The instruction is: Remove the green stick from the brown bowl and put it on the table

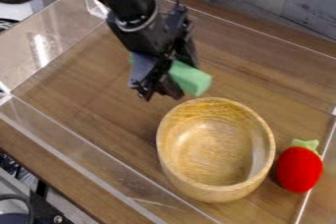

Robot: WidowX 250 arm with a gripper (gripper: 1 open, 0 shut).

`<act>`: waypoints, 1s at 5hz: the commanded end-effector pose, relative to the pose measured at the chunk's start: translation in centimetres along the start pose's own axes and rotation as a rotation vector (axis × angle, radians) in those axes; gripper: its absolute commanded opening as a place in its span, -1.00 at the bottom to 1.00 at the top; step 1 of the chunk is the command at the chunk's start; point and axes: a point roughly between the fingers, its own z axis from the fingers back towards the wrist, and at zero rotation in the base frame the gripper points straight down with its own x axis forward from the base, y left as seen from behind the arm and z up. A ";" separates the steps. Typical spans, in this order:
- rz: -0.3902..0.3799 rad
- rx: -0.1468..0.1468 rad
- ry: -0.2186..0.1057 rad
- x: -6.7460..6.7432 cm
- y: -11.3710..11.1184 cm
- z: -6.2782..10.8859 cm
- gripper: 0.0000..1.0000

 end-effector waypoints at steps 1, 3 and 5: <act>-0.054 -0.013 0.021 -0.8 -0.3 0.5 -1.00; -0.030 -0.015 0.017 -0.5 0.9 0.3 -1.00; 0.062 -0.030 -0.018 0.6 -0.2 0.2 -1.00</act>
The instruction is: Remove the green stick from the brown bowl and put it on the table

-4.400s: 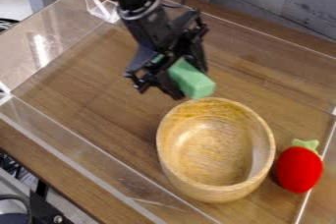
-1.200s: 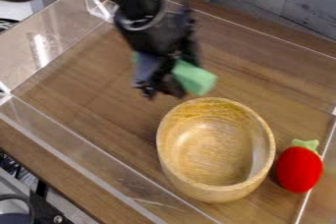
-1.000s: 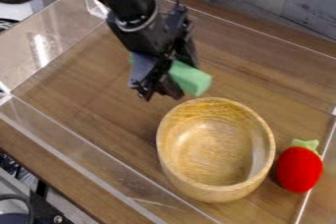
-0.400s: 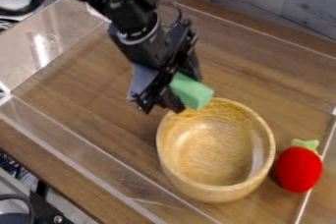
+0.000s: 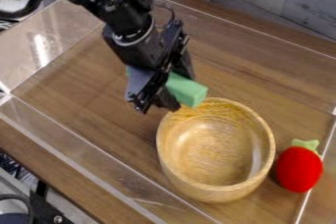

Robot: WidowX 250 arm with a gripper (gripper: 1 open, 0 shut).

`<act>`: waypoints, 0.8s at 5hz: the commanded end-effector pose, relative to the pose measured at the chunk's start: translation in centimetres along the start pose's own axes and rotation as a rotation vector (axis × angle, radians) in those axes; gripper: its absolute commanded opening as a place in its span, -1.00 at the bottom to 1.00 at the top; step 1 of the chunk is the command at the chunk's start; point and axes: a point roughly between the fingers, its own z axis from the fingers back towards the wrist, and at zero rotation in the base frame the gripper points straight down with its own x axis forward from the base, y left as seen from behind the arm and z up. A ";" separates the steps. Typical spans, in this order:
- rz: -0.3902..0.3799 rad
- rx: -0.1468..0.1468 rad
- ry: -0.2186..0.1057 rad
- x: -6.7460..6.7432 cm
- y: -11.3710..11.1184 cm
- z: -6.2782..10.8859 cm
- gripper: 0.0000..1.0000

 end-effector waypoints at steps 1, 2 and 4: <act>0.025 -0.044 -0.018 0.0 -1.7 0.5 -1.00; 0.062 -0.050 -0.030 0.2 -1.4 0.3 -1.00; 0.102 -0.056 -0.044 0.1 -0.4 -0.1 -1.00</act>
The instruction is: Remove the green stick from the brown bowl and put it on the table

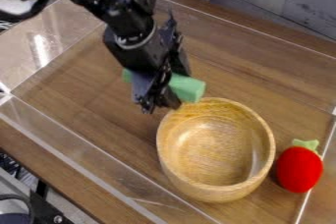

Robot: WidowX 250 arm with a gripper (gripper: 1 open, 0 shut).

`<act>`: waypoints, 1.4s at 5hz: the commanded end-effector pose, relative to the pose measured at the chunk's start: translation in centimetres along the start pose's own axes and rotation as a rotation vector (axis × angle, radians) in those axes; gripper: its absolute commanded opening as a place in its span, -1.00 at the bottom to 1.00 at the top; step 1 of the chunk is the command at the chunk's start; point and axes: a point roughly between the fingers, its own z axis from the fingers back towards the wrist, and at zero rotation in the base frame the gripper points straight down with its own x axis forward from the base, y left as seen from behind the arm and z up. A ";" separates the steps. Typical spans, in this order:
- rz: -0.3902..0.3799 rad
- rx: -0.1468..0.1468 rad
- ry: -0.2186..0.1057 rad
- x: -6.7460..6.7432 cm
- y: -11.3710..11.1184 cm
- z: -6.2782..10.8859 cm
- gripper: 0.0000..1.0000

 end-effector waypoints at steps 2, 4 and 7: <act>0.025 -0.035 -0.015 -0.1 0.0 0.5 -1.00; 0.069 -0.038 -0.030 0.9 0.3 0.2 -1.00; 0.026 -0.017 -0.007 0.8 1.9 1.2 1.00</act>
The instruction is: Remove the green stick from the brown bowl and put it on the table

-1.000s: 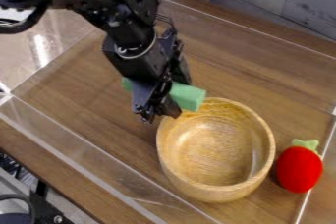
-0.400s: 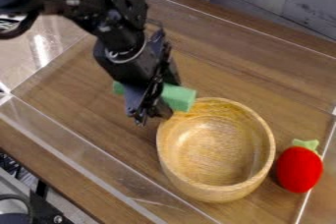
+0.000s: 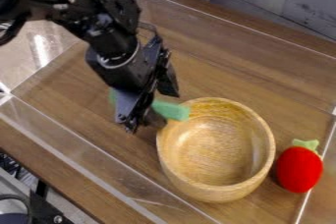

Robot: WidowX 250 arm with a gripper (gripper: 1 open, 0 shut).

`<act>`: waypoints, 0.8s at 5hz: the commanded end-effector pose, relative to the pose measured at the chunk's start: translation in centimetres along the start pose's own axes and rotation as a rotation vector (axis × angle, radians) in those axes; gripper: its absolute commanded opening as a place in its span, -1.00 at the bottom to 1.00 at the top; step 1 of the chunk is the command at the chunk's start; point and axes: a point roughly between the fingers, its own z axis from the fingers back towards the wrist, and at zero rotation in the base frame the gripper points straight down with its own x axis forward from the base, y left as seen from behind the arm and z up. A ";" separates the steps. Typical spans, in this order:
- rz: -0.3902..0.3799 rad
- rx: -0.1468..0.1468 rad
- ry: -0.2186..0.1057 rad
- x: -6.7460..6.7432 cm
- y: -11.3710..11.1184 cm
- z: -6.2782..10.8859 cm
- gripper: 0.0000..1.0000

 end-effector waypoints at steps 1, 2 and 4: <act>0.015 -0.024 -0.002 0.2 -0.1 0.9 1.00; 0.037 -0.026 0.008 0.2 0.4 1.4 1.00; 0.193 -0.065 -0.024 -0.1 0.1 3.1 1.00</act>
